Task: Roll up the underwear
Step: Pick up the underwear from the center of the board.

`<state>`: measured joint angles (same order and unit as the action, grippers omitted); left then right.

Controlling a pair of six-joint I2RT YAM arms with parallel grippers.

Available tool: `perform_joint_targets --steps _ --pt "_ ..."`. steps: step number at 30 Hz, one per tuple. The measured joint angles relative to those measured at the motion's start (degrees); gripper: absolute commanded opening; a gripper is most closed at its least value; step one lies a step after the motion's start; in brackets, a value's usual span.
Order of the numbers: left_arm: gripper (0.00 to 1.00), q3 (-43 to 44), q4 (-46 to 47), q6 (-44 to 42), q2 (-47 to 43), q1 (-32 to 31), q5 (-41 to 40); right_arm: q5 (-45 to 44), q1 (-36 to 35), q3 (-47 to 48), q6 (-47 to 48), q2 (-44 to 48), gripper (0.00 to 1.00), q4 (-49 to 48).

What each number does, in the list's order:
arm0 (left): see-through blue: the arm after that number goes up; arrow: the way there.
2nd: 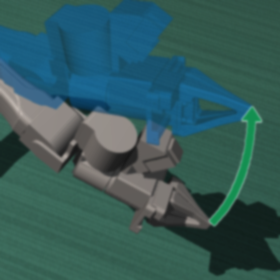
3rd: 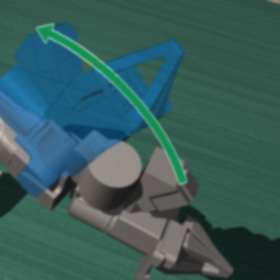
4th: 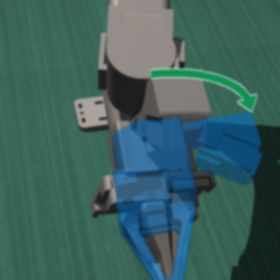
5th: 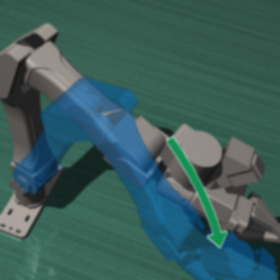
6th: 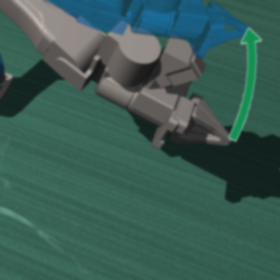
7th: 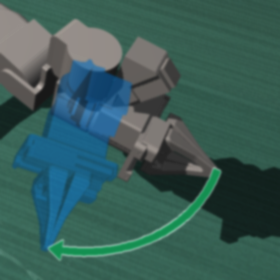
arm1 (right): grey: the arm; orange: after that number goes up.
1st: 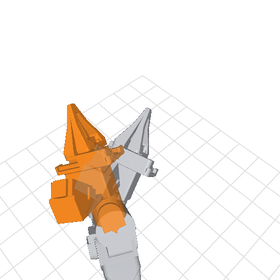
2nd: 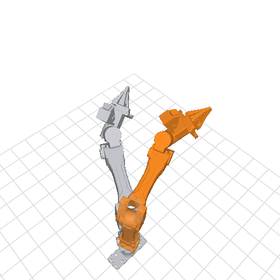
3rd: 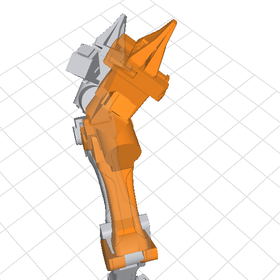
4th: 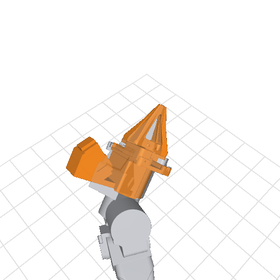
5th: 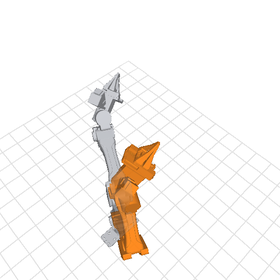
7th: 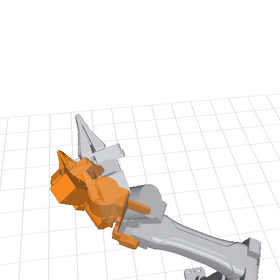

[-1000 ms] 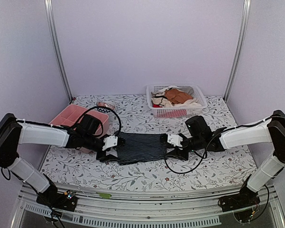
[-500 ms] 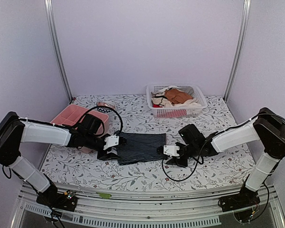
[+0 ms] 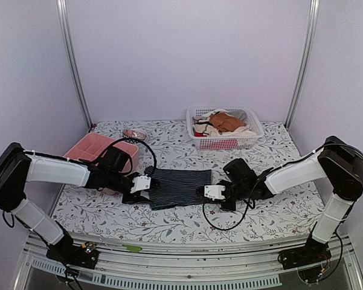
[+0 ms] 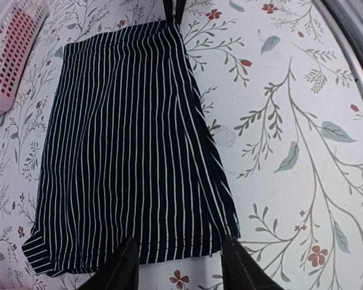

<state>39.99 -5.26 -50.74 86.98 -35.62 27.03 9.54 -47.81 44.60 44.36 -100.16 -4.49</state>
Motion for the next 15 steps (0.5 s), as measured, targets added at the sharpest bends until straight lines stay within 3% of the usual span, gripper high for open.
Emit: perform_joint_targets --steps 15 --pt "0.26 0.0 -1.7 -5.9 3.6 -2.6 -1.9 -3.1 -0.5 1.7 -1.5 0.0 0.00 2.4"
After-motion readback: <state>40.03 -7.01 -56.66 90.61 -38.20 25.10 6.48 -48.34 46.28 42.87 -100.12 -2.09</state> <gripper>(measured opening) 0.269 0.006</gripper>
